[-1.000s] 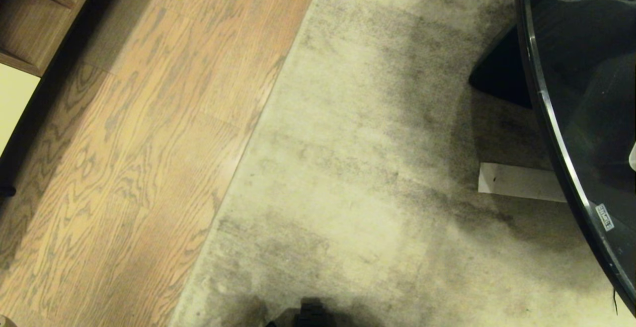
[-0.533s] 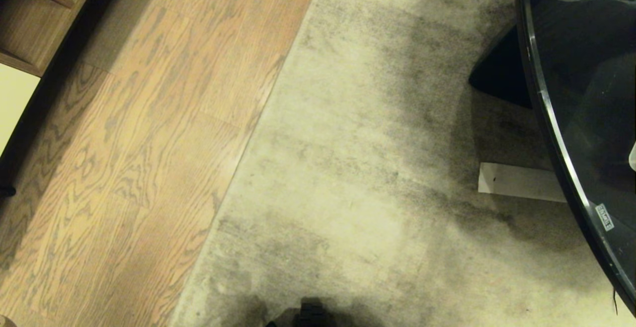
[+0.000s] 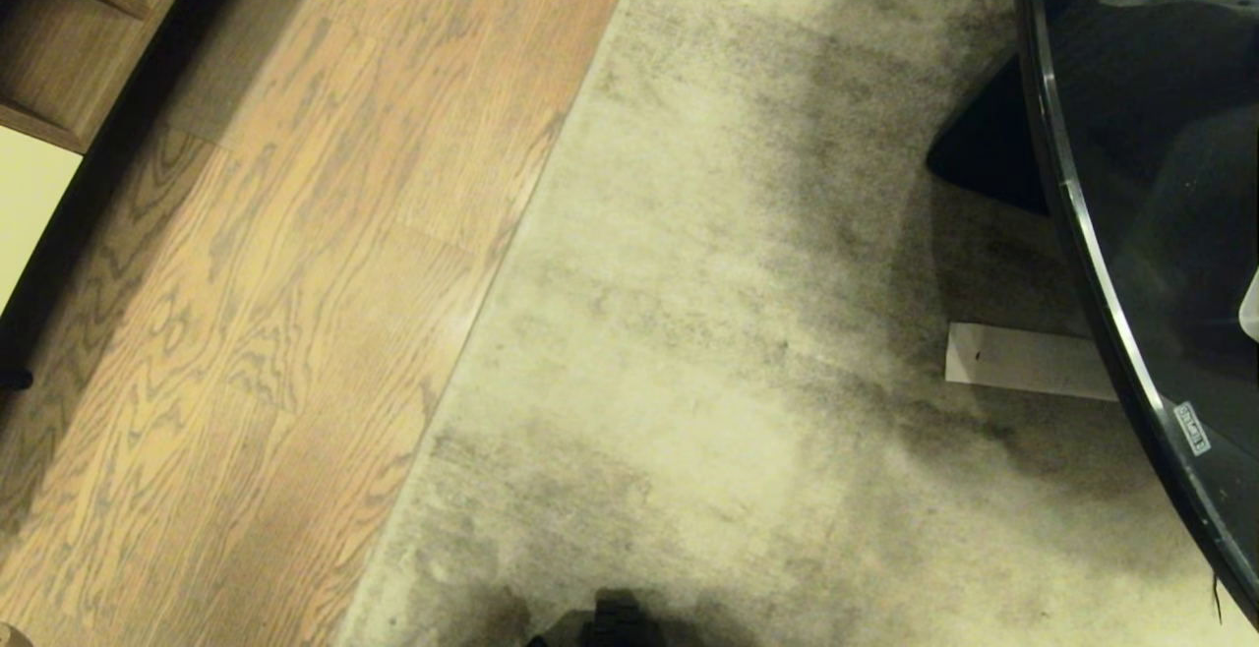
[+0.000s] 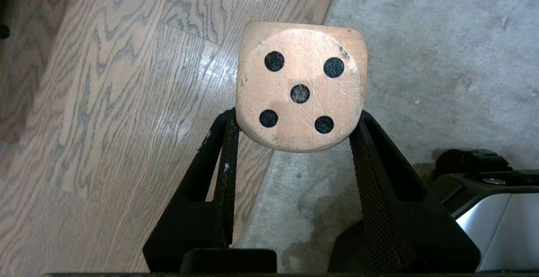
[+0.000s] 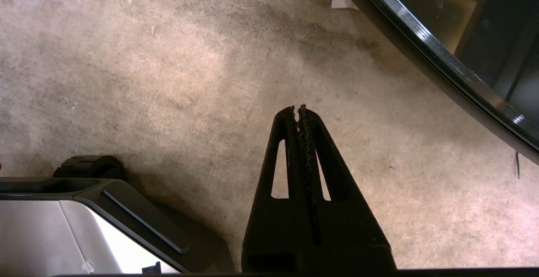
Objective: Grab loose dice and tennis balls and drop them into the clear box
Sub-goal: Put the toys in the box
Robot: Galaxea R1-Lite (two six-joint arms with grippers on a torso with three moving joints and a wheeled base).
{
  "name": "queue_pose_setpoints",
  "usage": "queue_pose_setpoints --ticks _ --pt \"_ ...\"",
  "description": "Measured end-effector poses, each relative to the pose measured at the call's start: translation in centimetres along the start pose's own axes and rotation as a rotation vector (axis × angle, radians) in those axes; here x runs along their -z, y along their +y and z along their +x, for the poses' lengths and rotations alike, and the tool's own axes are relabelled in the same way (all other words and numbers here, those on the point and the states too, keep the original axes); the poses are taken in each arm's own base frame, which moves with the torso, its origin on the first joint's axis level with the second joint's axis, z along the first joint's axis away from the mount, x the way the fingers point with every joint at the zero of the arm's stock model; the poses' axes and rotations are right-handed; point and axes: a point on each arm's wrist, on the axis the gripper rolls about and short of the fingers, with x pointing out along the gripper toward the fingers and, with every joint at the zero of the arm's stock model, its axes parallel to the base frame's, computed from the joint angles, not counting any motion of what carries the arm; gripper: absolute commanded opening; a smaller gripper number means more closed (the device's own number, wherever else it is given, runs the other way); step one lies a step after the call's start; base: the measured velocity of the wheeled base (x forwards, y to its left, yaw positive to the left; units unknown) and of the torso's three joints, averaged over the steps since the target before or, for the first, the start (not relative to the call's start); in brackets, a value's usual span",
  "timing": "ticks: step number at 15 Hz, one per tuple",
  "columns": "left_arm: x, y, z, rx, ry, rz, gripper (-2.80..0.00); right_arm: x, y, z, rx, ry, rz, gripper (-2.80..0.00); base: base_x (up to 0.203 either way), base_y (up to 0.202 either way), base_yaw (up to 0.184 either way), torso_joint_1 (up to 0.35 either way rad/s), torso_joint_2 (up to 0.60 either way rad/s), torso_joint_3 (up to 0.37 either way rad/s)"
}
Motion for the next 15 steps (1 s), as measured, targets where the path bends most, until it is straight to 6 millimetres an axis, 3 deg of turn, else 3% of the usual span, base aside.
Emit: queue_pose_setpoints --ticks 15 --pt "0.01 0.0 0.01 0.0 0.003 -0.005 -2.8 0.0 0.0 0.0 0.0 0.001 0.0 -2.8 0.0 0.0 0.0 0.002 0.0 0.182"
